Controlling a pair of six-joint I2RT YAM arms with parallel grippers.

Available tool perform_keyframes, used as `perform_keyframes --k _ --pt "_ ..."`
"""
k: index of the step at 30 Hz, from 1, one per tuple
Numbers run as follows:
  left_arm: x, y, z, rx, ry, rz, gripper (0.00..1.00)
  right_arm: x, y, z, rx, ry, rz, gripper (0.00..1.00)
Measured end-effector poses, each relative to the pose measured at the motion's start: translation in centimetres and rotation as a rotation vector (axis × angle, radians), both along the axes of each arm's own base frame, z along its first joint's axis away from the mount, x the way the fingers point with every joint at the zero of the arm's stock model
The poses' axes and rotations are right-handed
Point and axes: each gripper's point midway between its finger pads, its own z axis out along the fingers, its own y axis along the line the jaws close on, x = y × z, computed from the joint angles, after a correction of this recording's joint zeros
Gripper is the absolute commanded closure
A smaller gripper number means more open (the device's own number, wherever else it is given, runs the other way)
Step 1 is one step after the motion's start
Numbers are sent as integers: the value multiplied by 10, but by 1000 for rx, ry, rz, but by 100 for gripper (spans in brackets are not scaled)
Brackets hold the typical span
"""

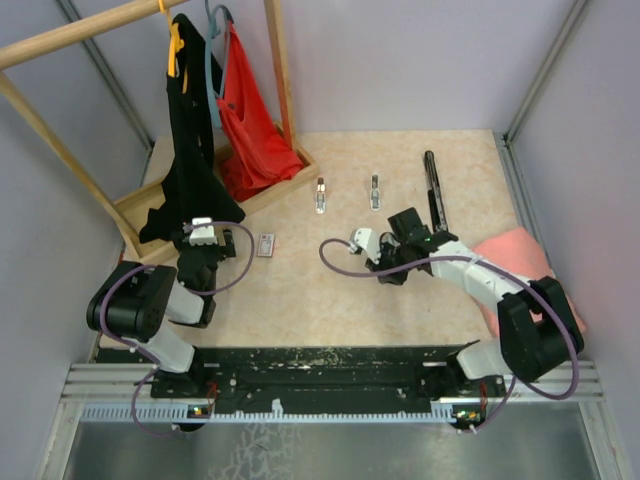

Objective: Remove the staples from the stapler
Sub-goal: Pick up the staple from the center of the board, then place the staple in the staple box.

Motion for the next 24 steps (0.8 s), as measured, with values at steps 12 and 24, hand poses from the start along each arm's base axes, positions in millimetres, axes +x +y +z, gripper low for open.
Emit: perform_keyframes --k 12,24 --pt "0 0 0 0 0 0 0 69 -15 23 77 -42 -288 88" --pt "0 0 0 0 0 0 0 133 -45 17 74 -13 -579 88"
